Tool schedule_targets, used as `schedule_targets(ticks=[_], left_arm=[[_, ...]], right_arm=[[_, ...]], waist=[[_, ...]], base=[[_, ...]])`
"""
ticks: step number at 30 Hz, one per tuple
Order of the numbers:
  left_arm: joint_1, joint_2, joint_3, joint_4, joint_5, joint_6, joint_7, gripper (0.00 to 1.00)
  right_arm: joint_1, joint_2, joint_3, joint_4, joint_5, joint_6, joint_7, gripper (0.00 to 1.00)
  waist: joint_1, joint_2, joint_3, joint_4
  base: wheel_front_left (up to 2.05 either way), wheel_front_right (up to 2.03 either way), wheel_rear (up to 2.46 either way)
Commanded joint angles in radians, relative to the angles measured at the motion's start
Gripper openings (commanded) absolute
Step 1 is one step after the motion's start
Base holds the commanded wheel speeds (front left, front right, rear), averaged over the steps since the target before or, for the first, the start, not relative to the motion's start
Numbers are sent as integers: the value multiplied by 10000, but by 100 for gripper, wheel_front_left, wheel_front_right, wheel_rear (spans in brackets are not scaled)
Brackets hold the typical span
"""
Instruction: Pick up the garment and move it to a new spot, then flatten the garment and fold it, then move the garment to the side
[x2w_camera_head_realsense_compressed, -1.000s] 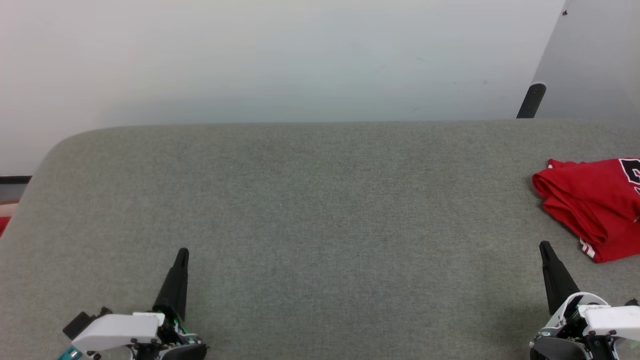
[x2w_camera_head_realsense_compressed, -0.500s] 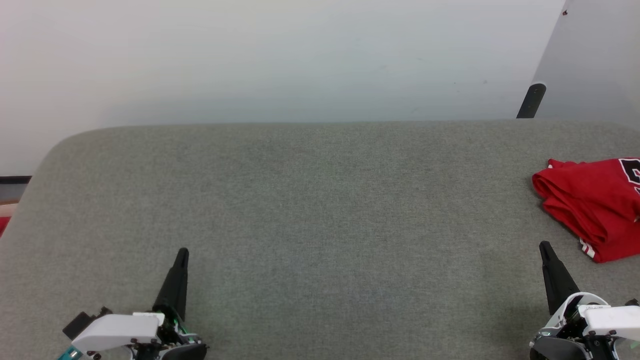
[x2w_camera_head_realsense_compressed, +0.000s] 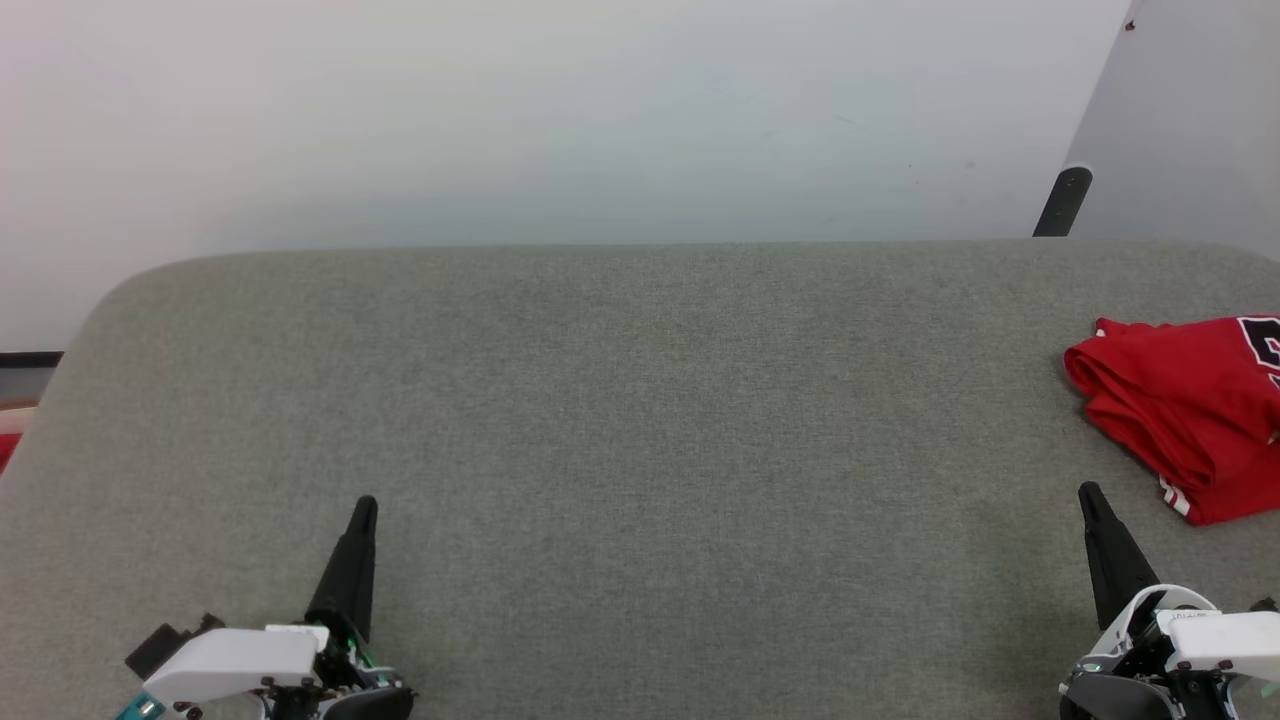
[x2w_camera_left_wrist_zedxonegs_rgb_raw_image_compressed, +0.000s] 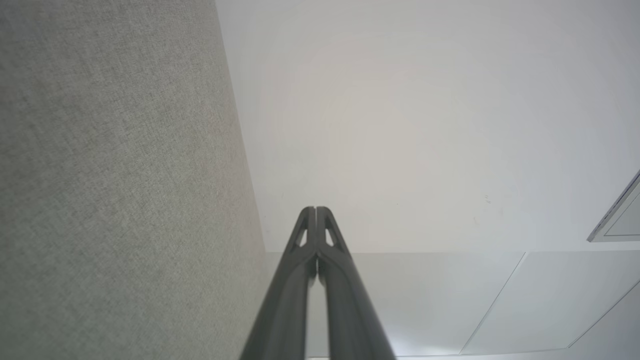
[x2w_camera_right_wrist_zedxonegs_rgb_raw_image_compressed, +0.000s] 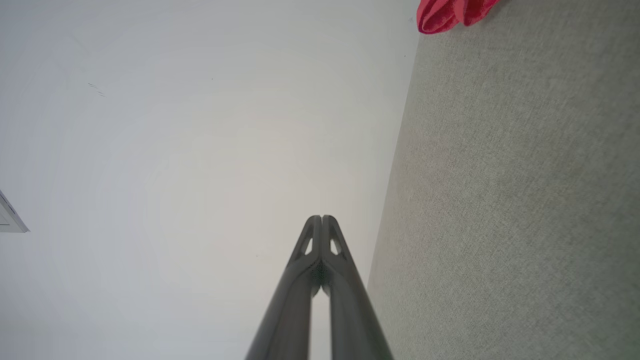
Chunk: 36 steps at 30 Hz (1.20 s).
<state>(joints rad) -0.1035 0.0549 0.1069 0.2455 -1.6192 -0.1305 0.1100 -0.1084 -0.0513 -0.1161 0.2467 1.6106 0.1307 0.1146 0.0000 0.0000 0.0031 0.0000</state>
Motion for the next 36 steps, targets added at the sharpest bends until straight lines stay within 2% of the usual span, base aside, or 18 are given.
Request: schedule_targets(ticks=[1, 36], left_arm=[[-108, -23, 30, 13, 25, -3, 18, 0], [-111, -41, 61, 13, 56, -3, 37, 0]], right_arm=[[-22, 32, 32, 4, 35, 0, 5, 0], [-21, 32, 36, 3, 39, 0, 0, 0]], waist=[[0, 0, 0, 0], [0, 0, 0, 0]], base=[[0, 0, 0], [0, 0, 0]])
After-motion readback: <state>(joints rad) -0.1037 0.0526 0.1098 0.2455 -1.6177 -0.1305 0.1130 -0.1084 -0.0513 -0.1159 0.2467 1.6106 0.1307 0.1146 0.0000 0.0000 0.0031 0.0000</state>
